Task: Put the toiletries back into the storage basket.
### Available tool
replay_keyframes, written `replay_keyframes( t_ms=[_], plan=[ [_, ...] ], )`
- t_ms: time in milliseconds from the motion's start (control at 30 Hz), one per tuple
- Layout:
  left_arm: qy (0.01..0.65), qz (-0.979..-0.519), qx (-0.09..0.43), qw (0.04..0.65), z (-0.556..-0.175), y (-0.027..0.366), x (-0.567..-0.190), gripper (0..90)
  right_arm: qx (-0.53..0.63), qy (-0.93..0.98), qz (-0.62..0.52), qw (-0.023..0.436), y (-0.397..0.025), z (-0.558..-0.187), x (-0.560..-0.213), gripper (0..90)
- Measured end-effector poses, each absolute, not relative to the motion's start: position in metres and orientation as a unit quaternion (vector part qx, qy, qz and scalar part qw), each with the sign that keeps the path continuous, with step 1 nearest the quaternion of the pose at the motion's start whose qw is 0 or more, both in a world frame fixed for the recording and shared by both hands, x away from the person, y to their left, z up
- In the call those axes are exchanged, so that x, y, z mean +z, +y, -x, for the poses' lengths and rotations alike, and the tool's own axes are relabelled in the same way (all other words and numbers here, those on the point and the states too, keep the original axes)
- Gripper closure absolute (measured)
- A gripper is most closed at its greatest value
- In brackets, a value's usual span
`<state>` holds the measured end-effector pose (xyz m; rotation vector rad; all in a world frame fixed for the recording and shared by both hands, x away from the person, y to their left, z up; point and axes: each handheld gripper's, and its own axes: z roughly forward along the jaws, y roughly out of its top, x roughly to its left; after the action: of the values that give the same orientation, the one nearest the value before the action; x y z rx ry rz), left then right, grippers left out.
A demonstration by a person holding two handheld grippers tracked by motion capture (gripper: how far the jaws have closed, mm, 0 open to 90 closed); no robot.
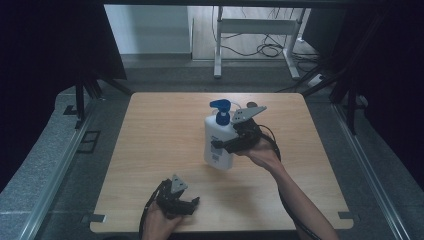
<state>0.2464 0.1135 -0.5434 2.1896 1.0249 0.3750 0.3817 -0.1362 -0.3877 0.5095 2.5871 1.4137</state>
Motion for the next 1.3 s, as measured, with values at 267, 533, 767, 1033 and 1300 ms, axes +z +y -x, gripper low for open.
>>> replay_keyframes(
  t_ms=[267, 533, 767, 1033, 1300],
  plan=[
    [0.394, -0.842, 0.144, 0.341, -0.246, 0.113, -0.543, 11.1, 0.475, 0.863, -0.156, 0.072, -0.141, -0.389, -0.376, 37.0],
    [0.393, -0.842, 0.144, 0.341, -0.246, 0.113, -0.543, 11.1, 0.482, 0.859, -0.154, 0.076, -0.151, -0.399, -0.364, 37.1],
    [0.394, -0.841, 0.144, 0.341, -0.246, 0.113, -0.543, 11.1, 0.486, 0.857, -0.155, 0.078, -0.157, -0.407, -0.357, 37.1],
    [0.394, -0.841, 0.144, 0.341, -0.246, 0.113, -0.543, 11.1, 0.488, 0.854, -0.156, 0.085, -0.161, -0.416, -0.347, 37.1],
    [0.395, -0.841, 0.143, 0.342, -0.246, 0.113, -0.544, 11.1, 0.492, 0.852, -0.154, 0.087, -0.165, -0.428, -0.337, 37.2]
  ],
)
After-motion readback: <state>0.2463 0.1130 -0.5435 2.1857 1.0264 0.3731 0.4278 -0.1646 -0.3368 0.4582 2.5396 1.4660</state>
